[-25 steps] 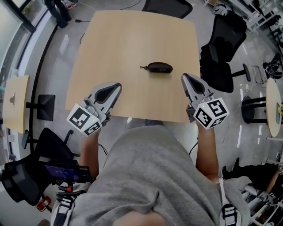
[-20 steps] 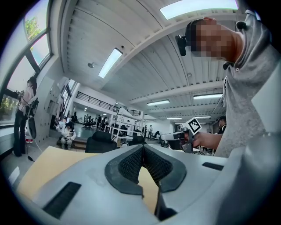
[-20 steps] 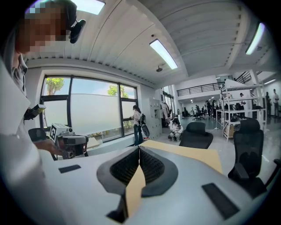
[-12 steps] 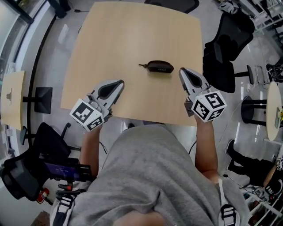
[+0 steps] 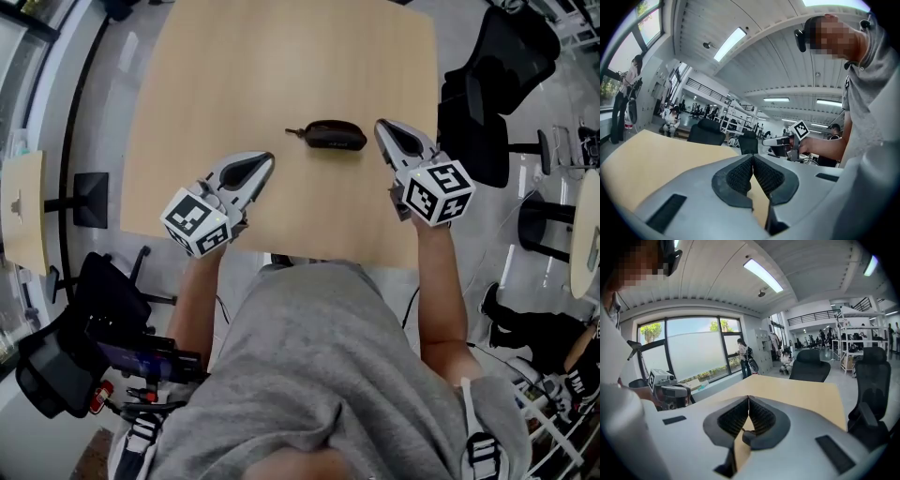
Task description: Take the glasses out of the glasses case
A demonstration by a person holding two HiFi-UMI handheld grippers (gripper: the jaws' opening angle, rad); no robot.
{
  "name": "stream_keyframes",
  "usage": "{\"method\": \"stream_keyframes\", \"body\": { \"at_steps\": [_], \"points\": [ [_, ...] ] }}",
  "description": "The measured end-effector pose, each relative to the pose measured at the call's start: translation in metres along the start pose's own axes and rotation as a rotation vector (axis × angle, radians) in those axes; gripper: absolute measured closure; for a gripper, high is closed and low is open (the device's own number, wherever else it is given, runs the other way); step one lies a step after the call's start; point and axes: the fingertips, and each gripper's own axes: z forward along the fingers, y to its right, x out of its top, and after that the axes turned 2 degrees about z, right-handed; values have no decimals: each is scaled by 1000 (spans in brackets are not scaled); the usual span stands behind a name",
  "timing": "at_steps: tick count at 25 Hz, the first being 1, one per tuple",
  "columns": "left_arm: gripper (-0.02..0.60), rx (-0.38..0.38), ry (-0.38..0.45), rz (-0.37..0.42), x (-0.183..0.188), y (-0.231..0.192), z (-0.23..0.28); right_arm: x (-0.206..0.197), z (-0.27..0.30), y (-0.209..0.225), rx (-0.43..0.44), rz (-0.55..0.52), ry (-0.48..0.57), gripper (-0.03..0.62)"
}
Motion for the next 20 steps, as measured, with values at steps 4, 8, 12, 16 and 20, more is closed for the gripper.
{"method": "stream_keyframes", "body": {
  "at_steps": [4,8,12,16,20],
  "points": [
    [575,-3,-44,-44,-22,-19,28,-20,42,27,25,-27,-76,586],
    [575,1,-87,-83,-49,-37,54,-51,88,48,62,-55,-166,586],
    [575,5,-137,-121,-76,-52,74,-83,124,61,99,-64,-244,586],
    [575,10,-169,-157,-96,-63,87,-113,147,61,148,-88,-331,586],
    [575,10,-192,-179,-110,-68,99,-149,158,64,196,-131,-448,586]
  ]
}}
